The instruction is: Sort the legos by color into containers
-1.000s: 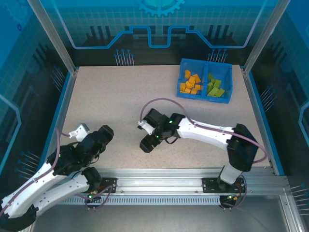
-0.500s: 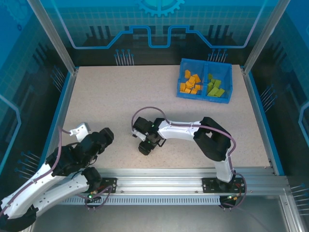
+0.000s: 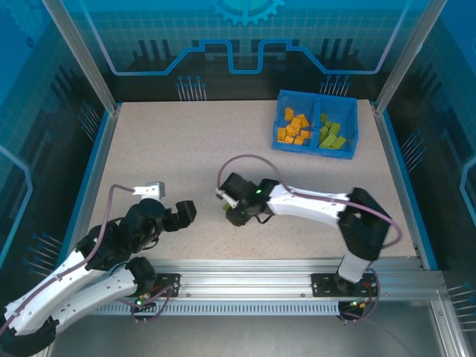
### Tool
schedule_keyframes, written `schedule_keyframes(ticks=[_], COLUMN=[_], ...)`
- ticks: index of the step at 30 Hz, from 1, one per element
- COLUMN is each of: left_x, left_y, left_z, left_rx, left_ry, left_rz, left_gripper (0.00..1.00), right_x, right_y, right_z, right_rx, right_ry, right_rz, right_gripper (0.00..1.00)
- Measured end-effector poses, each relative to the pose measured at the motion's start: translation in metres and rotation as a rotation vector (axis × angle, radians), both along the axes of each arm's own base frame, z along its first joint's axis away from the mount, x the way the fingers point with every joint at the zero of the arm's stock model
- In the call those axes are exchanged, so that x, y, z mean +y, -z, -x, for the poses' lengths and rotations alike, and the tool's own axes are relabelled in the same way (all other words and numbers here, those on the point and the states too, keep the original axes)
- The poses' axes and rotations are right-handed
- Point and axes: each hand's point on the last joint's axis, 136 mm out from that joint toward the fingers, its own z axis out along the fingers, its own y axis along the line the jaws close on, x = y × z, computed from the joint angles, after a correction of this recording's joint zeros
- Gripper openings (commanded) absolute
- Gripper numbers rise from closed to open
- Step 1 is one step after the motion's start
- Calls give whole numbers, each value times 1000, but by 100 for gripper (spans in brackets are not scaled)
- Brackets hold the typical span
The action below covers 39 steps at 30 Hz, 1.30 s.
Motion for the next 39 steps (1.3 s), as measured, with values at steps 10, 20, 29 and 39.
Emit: schedule_keyframes(ticks=[10, 20, 29, 39], left_x=[-74, -77, -51, 11], left_y=[-3, -7, -8, 25], left_z=[0, -3, -12, -60], left_rx=[-17, -38, -65, -230], left_ry=[395, 418, 279, 7], left_rz=[-7, -25, -75, -427], left_gripper=[99, 99, 99, 99], right_x=[-170, -333, -368, -355], right_y=[-95, -66, -36, -72], right_z=[-125, -222, -298, -214], right_rx=[-211, -170, -102, -138], right_ry=[634, 1167, 1247, 1202], right_rz=[-268, -253, -209, -246], right_gripper=[31, 32, 63, 78])
